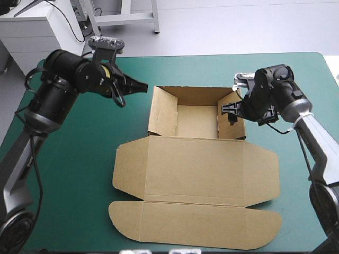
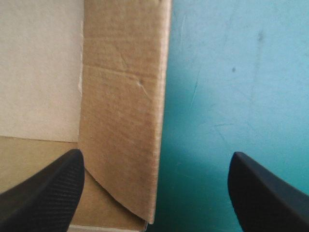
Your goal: Fold the box
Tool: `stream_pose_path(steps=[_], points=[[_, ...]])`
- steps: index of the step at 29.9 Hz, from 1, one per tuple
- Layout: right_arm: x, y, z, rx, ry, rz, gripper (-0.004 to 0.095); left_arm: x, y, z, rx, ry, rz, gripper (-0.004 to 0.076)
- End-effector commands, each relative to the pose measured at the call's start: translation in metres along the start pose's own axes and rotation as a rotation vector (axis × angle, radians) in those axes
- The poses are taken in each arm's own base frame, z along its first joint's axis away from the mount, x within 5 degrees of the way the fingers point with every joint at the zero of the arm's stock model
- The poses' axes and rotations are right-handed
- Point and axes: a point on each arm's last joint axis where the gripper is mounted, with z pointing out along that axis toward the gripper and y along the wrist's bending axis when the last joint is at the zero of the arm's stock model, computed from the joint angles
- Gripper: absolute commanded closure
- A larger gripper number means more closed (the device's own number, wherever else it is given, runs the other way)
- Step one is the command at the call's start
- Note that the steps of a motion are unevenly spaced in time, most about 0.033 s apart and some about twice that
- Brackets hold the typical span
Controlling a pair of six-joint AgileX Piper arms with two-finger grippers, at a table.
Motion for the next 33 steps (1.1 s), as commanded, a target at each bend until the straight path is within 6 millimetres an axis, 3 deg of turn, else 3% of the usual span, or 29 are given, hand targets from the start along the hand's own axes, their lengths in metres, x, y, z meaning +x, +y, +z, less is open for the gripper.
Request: stream_pose_path(steps=[1, 10, 15, 21, 24, 26, 29, 33], points=[[0.005, -0.002, -0.008, -0.016, -0.067, 0.003, 0.0167, 0.033, 0.006, -0.026, -0.008, 0.041, 0.017, 0.0732], [0.010, 0.000, 0.015, -0.048, -0.052, -0.012, 0.0206, 0.119, 0.021, -0.030, -0.014, 0.109, -0.015, 0.0732], [0.008, 0.001, 0.025, -0.042, -0.029, -0.012, 0.0454, 0.157, 0.026, -0.039, 0.014, 0.078, -0.025, 0.0732], [0.009, 0.005, 0.038, -0.075, 0.026, -0.030, 0.0926, 0.204, 0.035, -0.043, 0.035, -0.017, -0.025, 0.0732], [0.008, 0.006, 0.038, -0.086, 0.020, -0.049, 0.0926, 0.228, 0.038, -0.040, 0.046, -0.041, -0.029, 0.0732], [0.002, 0.005, 0.026, -0.089, -0.009, -0.058, 0.0928, 0.241, 0.040, -0.039, 0.050, -0.058, -0.029, 0.0732], [-0.008, -0.002, -0.010, -0.103, -0.058, -0.074, 0.0928, 0.257, 0.044, -0.040, 0.054, -0.079, -0.030, 0.0732], [-0.023, -0.028, -0.082, -0.088, -0.255, -0.047, 0.0926, 0.271, 0.047, -0.044, 0.054, -0.110, -0.027, 0.0732]])
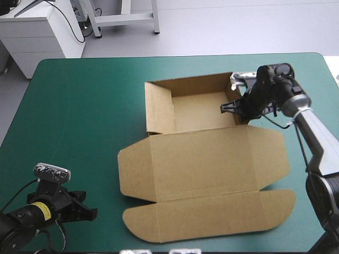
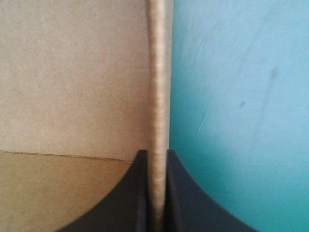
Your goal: Fold the box
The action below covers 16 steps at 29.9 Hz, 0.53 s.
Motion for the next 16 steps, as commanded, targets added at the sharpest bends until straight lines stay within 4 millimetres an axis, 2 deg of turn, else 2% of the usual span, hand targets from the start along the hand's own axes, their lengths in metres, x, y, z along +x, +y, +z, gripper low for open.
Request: stream_pose_path(steps=[1, 3, 6, 10, 16], points=[[-0.008, -0.020, -0.099, -0.002, -0.285, 0.028, 0.0927, -0.002, -0.001, -0.007, 0.023, -0.101, 0.000, 0.0732], [-0.009, -0.037, -0.132, 0.029, -0.391, 0.040, 0.0926, 0.000, 0.000, -0.007, 0.021, -0.114, 0.004, 0.0732], [-0.007, -0.067, -0.161, 0.090, -0.480, 0.087, 0.0926, 0.001, 0.001, -0.008, 0.019, -0.124, 0.006, 0.0732], [-0.004, -0.103, -0.167, 0.154, -0.493, 0.183, 0.0926, 0.000, 0.000, -0.008, 0.021, -0.136, 0.008, 0.0732], [-0.010, -0.162, -0.150, 0.306, -0.484, 0.288, 0.0926, 0.000, 0.000, -0.008, 0.025, -0.138, 0.008, 0.0732]])
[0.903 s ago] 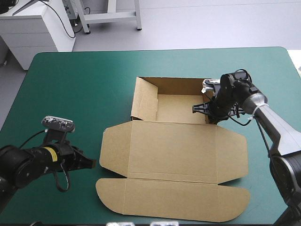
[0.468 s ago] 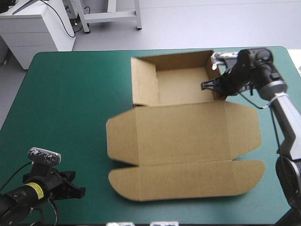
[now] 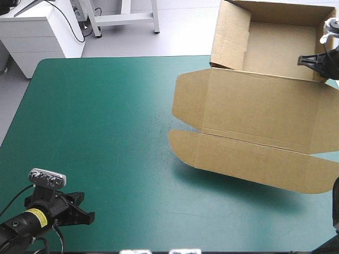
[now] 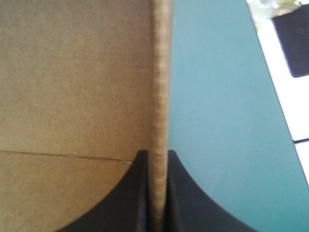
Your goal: Fold the box
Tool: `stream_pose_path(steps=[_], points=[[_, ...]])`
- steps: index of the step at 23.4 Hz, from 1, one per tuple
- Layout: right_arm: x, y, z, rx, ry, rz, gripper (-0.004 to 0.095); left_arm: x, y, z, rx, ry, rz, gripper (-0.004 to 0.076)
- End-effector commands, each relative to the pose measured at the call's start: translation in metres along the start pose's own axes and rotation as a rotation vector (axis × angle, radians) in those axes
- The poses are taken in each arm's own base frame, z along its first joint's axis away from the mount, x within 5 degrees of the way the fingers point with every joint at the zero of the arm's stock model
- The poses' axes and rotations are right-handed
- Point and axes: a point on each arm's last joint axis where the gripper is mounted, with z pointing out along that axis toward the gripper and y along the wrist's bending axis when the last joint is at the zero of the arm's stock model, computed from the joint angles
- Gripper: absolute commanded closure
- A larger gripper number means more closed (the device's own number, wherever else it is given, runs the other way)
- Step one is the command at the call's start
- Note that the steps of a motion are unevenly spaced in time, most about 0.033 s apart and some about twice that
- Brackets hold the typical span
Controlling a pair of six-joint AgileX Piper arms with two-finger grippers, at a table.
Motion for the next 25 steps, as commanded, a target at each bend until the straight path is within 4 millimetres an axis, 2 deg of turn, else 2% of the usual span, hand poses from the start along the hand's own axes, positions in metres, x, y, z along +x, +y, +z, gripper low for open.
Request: stream_pose_path(steps=[1, 6, 12, 13, 14, 15, 16, 17, 18, 19, 20, 21, 22, 23, 25], points=[[-0.012, -0.029, -0.005, 0.086, -0.099, 0.034, 0.0926, -0.011, -0.003, -0.005, 0.019, -0.074, 0.004, 0.0732], [-0.022, -0.059, 0.034, 0.123, -0.155, 0.172, 0.0926, -0.011, -0.003, -0.005, 0.022, -0.071, 0.001, 0.0732], [-0.018, -0.083, 0.080, 0.218, -0.080, 0.154, 0.0925, -0.010, -0.003, -0.005, 0.024, -0.069, 0.000, 0.0732], [-0.016, -0.090, 0.099, 0.222, -0.061, 0.160, 0.0925, -0.010, -0.003, -0.005, 0.024, -0.069, 0.000, 0.0732], [-0.015, -0.090, 0.105, 0.217, -0.050, 0.163, 0.0921, -0.010, -0.003, -0.005, 0.024, -0.069, 0.000, 0.0732], [-0.010, -0.092, 0.121, 0.207, 0.001, 0.166, 0.0902, -0.010, -0.003, -0.005, 0.021, -0.069, 0.002, 0.0732], [-0.007, -0.091, 0.128, 0.188, 0.034, 0.147, 0.0886, -0.010, -0.003, -0.005, 0.021, -0.066, 0.002, 0.0732], [0.001, -0.091, 0.141, 0.141, 0.110, 0.092, 0.0823, -0.009, -0.002, -0.005, 0.019, -0.057, 0.006, 0.0732], [0.003, -0.091, 0.145, 0.124, 0.133, 0.093, 0.0787, -0.009, -0.002, -0.005, 0.017, -0.055, 0.008, 0.0732], [0.008, -0.095, 0.154, 0.099, 0.173, 0.122, 0.0674, -0.009, -0.002, -0.005, 0.013, -0.056, 0.011, 0.0732], [0.010, -0.097, 0.155, 0.099, 0.182, 0.126, 0.0608, -0.009, -0.002, -0.005, 0.013, -0.056, 0.011, 0.0732], [0.011, -0.102, 0.155, 0.112, 0.191, 0.114, 0.0475, -0.009, -0.002, -0.005, 0.013, -0.056, 0.011, 0.0732], [0.008, -0.107, 0.151, 0.127, 0.178, 0.117, 0.0394, -0.009, -0.002, -0.005, 0.013, -0.056, 0.011, 0.0732], [0.004, -0.110, 0.144, 0.134, 0.161, 0.124, 0.0366, -0.009, -0.002, -0.005, 0.011, -0.057, 0.012, 0.0732], [-0.012, -0.116, 0.118, 0.150, 0.119, 0.155, 0.0371, -0.009, -0.002, -0.005, 0.011, -0.057, 0.016, 0.0732]])
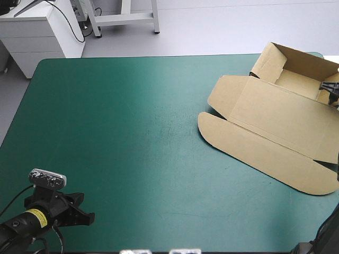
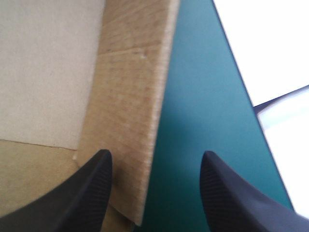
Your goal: Fold the box
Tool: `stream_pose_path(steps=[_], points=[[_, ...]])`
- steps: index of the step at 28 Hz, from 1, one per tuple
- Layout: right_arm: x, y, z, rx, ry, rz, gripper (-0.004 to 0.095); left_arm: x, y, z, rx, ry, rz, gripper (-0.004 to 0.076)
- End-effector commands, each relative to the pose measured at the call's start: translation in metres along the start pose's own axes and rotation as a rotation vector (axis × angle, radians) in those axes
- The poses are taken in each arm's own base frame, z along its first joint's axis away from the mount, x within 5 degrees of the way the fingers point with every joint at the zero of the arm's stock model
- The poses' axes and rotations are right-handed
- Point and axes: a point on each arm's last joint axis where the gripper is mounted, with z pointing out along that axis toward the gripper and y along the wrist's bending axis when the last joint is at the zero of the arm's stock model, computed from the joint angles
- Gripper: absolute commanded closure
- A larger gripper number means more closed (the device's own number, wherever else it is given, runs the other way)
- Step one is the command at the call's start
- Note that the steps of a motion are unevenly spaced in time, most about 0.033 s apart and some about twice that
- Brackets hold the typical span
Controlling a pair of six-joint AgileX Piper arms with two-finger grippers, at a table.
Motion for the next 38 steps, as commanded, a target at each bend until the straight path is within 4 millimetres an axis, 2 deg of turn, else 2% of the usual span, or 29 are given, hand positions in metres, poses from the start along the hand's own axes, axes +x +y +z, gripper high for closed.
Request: stream_pose_path(steps=[1, 2, 3, 4, 5, 6, 8, 11, 14, 18, 21, 24, 28, 31, 34, 38], points=[[-0.019, -0.011, -0.089, 0.026, -0.200, 0.044, 0.0371, -0.010, -0.002, -0.005, 0.012, -0.065, 0.011, 0.0732], [-0.021, -0.010, -0.112, 0.028, -0.261, 0.041, 0.0373, -0.010, -0.002, -0.005, 0.012, -0.065, 0.011, 0.0732], [-0.018, -0.007, -0.143, 0.017, -0.336, 0.037, 0.0382, -0.010, -0.002, -0.005, 0.012, -0.065, 0.011, 0.0732], [-0.014, -0.001, -0.169, -0.019, -0.393, 0.009, 0.0441, -0.010, -0.002, -0.005, 0.013, -0.066, 0.011, 0.0732], [-0.007, 0.008, -0.193, -0.100, -0.444, 0.004, 0.0579, -0.011, -0.002, -0.005, 0.014, -0.073, 0.011, 0.0732], [-0.003, 0.014, -0.207, -0.150, -0.474, -0.012, 0.0672, -0.011, -0.002, -0.005, 0.015, -0.077, 0.011, 0.0732], [0.005, 0.027, -0.231, -0.259, -0.533, -0.089, 0.0933, -0.011, -0.002, -0.005, 0.015, -0.077, 0.011, 0.0732], [0.015, 0.049, -0.254, -0.385, -0.578, -0.133, 0.0906, -0.011, -0.002, -0.005, 0.016, -0.081, 0.011, 0.0732], [0.024, 0.073, -0.268, -0.413, -0.595, -0.201, 0.0908, -0.013, -0.003, -0.005, 0.029, -0.092, -0.063, 0.0732], [0.048, 0.115, -0.277, -0.472, -0.559, -0.327, 0.0908, -0.014, -0.003, -0.005, 0.031, -0.111, -0.072, 0.0732], [0.076, 0.143, -0.269, -0.525, -0.476, -0.431, 0.0908, -0.017, -0.004, -0.005, 0.037, -0.136, -0.070, 0.0732], [0.103, 0.159, -0.262, -0.549, -0.467, -0.494, 0.0908, -0.018, -0.004, -0.005, 0.039, -0.147, -0.069, 0.0732], [0.143, 0.162, -0.257, -0.552, -0.467, -0.541, 0.0908, -0.019, -0.003, -0.006, 0.026, -0.158, -0.057, 0.0732], [0.173, 0.155, -0.258, -0.566, -0.515, -0.559, 0.0909, -0.020, -0.003, -0.006, 0.029, -0.183, -0.043, 0.0732], [0.203, 0.142, -0.262, -0.572, -0.582, -0.565, 0.0909, -0.022, -0.003, -0.011, 0.033, -0.236, -0.025, 0.0732], [0.243, 0.119, -0.260, -0.544, -0.649, -0.582, 0.0909, -0.020, 0.000, -0.026, 0.037, -0.358, -0.009, 0.0732]])
